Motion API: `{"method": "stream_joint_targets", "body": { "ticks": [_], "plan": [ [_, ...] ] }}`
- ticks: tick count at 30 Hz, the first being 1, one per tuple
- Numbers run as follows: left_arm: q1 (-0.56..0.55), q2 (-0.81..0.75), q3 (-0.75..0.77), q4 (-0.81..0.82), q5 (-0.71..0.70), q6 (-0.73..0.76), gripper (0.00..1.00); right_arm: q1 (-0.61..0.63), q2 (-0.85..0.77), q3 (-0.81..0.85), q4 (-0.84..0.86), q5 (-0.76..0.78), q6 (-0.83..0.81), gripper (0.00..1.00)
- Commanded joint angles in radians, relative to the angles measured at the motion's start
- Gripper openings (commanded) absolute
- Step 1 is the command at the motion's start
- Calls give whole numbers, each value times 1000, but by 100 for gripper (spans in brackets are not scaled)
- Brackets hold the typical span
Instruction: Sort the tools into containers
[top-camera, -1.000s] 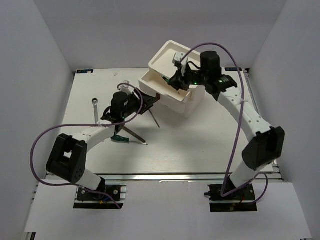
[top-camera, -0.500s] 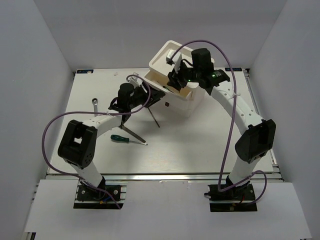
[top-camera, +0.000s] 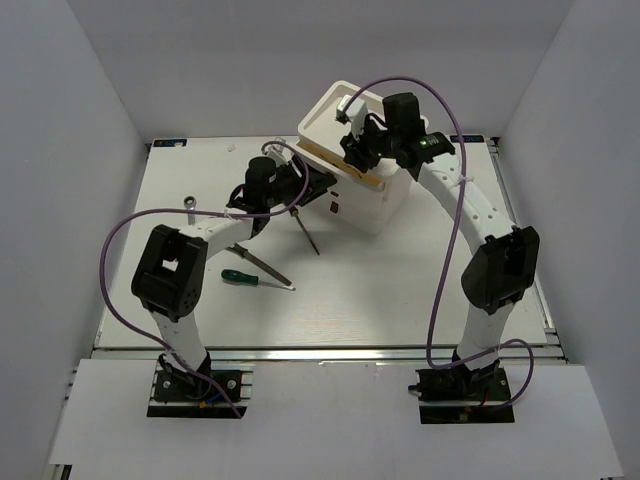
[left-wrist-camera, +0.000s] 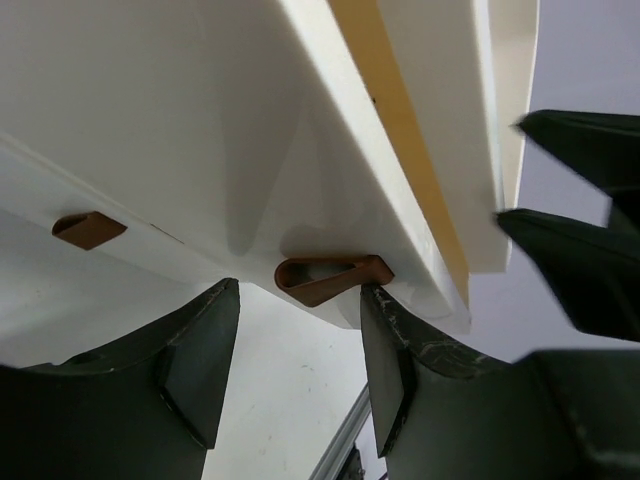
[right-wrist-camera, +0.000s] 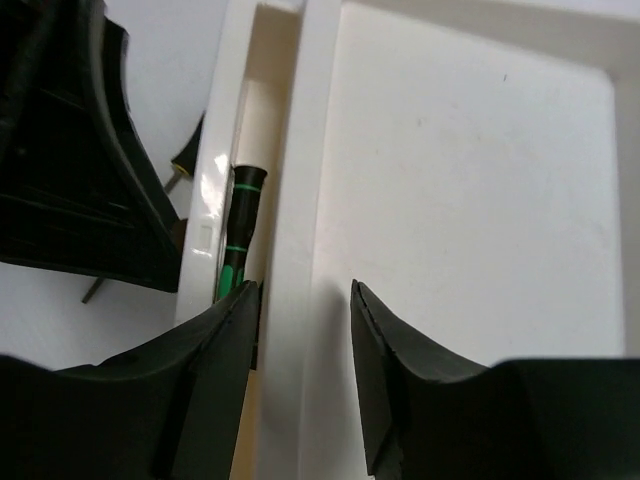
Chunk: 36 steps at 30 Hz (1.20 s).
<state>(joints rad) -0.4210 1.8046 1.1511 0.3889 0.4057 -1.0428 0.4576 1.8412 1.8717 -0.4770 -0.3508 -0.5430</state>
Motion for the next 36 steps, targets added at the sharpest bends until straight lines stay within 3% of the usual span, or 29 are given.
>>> {"method": "stream_joint_targets", "body": {
  "ticks": [1,4,8,11,19,23,24,27,29,31,32,33,36],
  "plan": [
    [2,13,64,5,-2,18,61,-17,21,29,-32,36,-17,47],
    [2,41,93,7,2,18,61,-20,33,35,-61,10,-29,42],
    [2,78,133,7,10,13,60,-22,35,40,-118,-52,-35,23],
    [2,111,171,7,13,12,60,-23,24,35,-140,-114,-29,14],
    [2,206,294,-12,22,10,60,-22,10,23,-189,-177,8,17],
    [2,222,308,-10,31,9,59,-23,4,9,-183,-171,28,27],
    [2,211,294,-13,31,12,58,-22,6,9,-178,-166,31,28],
    [2,168,237,-51,1,33,41,-22,12,12,-172,-151,35,29],
    [2,136,199,-71,-28,69,40,-23,16,17,-172,-145,40,29],
    [2,89,145,-94,-62,116,45,-23,21,17,-172,-140,40,30],
    [2,78,134,-105,-73,134,57,-23,21,18,-172,-139,40,30],
    [2,67,125,-132,-80,159,62,-23,24,18,-172,-139,40,30],
    [2,48,116,-197,-108,254,69,-28,27,20,-172,-139,41,31]
  ]
}}
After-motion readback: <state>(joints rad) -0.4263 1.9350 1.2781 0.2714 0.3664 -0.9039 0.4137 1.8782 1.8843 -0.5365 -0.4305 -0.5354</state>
